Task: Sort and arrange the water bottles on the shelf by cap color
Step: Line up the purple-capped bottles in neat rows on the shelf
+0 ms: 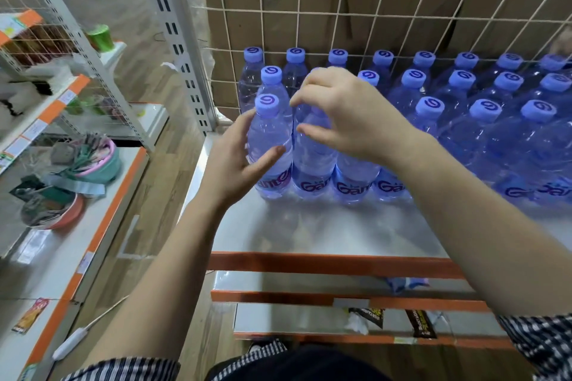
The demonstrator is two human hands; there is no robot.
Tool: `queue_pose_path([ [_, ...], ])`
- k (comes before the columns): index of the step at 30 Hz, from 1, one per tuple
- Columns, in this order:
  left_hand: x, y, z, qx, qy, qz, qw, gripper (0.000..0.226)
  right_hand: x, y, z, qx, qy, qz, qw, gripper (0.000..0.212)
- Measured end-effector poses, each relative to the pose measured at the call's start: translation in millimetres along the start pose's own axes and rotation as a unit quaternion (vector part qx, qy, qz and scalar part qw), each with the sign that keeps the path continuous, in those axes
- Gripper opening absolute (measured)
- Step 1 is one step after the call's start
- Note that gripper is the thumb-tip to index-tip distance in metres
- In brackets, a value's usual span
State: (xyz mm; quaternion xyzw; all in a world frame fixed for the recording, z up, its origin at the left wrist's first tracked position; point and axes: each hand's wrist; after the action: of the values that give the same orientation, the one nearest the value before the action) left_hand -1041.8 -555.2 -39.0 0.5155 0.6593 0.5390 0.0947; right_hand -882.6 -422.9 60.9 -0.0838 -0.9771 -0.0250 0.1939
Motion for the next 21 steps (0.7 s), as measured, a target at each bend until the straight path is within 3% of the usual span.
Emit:
queue_pose_path([
  [4,-19,-24,3,-0.085,-0.063,-0.069,0.992,0.077,-35,-33,23,0.047,0.099,-0.034,0.993,0.010],
  [7,-23,-38,8,-0.064,-0.056,-0.085,0.993,0.066,-70,-48,63,0.086,0.024,0.003,0.996,0.013],
  [11,-22,-46,15,-0.064,-0.028,-0.108,0.992,0.070,-111,-49,107,0.126,-0.080,0.098,0.984,0.014],
  [21,-21,-48,25,0.021,0.007,-0.092,0.996,0.071,-123,-46,127,0.116,-0.057,0.149,0.980,0.012],
])
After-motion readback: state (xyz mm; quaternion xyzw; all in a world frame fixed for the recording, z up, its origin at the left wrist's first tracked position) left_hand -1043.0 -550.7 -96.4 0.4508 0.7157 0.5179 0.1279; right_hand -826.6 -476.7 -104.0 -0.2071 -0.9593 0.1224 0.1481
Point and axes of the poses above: each hand's wrist, its own x-axis towards the middle knuckle, its own z-axis out of the palm, y = z × x, and after that the axes turned 5 degrees about -x, right-handed
